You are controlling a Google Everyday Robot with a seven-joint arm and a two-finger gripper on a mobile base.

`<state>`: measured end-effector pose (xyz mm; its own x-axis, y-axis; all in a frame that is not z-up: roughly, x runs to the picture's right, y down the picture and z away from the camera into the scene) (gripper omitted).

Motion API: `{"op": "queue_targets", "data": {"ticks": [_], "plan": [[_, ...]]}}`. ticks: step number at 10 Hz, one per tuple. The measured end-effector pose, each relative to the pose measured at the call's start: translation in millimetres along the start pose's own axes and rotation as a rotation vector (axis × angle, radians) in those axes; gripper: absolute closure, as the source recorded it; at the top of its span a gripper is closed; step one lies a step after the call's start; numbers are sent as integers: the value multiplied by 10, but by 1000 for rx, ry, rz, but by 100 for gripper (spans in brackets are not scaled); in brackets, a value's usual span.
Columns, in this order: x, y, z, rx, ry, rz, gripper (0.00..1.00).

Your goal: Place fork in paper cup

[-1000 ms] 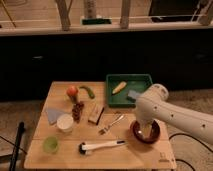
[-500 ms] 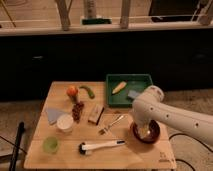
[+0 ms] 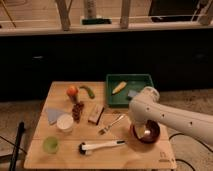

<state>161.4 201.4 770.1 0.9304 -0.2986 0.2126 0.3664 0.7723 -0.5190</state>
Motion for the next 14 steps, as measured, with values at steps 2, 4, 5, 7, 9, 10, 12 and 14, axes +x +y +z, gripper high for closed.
{"op": "queue_targets", "data": {"ticks": [2,4,5,7,9,10,12,14], "plan": [[-41,-14,23,0,-1,-23,20],[-130,-73,-179,7,3,-76,20],[-197,-105,-303,5,2,-103,20],[-449,-253,-589,-5,1,-196,20],[-535,-321,-642,-18,-4,-241,20],[-639,-365,-586,-33,-14,-269,20],[-776,-438,-432,-49,-16,-301,20],[-942,-492,-228,-73,-14,-298,20]]}}
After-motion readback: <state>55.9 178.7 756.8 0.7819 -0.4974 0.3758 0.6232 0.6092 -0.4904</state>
